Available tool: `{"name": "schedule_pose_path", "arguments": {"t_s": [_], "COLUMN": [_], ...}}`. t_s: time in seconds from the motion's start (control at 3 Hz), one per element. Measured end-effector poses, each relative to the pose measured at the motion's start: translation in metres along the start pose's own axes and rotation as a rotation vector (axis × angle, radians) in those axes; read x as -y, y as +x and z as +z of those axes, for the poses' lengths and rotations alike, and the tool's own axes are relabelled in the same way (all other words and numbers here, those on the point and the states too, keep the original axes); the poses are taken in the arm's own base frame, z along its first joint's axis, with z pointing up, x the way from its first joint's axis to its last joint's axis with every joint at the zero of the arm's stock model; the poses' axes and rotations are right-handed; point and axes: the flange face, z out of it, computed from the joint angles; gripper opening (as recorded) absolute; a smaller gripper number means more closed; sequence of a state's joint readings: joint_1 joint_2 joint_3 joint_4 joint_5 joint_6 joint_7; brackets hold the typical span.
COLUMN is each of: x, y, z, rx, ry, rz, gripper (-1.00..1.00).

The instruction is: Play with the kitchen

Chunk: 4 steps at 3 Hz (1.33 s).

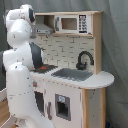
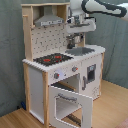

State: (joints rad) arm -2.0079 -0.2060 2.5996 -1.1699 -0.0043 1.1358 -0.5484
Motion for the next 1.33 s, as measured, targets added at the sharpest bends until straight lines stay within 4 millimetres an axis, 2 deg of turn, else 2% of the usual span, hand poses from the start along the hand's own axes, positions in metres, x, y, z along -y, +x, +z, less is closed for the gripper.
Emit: {"name": "schedule_pose_path", "arguments": {"t_s": [1.33], "x": [-0.032], "y": [-0.065], "z": [0.043], "rx": [-0.009], "ry": [-0.007], "rz": [0.038], "gripper": [-1.0]}}
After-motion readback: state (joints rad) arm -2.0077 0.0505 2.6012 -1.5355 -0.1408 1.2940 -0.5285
